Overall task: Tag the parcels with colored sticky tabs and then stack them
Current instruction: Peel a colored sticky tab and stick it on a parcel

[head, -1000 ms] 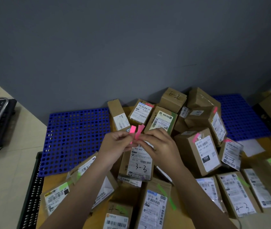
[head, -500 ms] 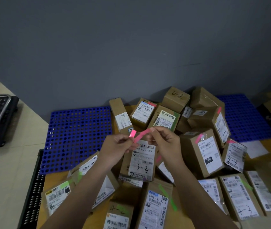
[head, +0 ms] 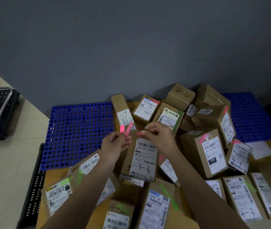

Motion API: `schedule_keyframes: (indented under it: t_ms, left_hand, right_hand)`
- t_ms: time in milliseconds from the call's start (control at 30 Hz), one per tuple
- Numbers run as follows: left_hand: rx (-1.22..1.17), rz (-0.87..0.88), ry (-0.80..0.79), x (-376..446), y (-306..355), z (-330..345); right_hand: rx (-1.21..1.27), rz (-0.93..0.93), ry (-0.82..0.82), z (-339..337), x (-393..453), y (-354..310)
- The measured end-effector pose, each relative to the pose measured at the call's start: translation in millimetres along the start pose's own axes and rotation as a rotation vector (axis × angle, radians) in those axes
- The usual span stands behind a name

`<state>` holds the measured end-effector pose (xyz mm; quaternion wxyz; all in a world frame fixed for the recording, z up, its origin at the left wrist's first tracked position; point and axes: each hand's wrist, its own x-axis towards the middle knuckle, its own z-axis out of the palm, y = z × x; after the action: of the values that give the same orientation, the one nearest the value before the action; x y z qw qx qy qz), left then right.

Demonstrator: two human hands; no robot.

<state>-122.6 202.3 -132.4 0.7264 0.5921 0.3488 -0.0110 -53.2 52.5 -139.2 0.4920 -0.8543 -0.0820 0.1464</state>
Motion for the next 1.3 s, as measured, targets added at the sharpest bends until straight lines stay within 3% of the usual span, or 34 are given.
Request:
schedule_keyframes:
  t_ms: [233,533,767,1000,1200,1300]
  left_hand:
    - [-0.088,-0.096,0.036,4,-7,10]
    - [-0.025,-0.011,0.039,7,-12,14]
    - [-0.007,0.005,-0.067,12,-7,23]
    - [0.053,-0.005,-0.055,12,-9,23]
    - [0.084,-0.001,-0.052,10,-10,22]
    - [0.085,-0.004,-0.069,8,-6,22]
  right_hand:
    - [-0.239,0.018,-0.081,4,12,-8]
    - [-0.36,0.119,-0.104,9,18,-11]
    - [-0.616,0.227,-0.001,9,18,9]
    - [-0.055,0.34,-0.009,19,12,25]
    - [0.09,0.354,-0.038,17,7,30]
    - [-0.108,0.184,0.113,12,4,30]
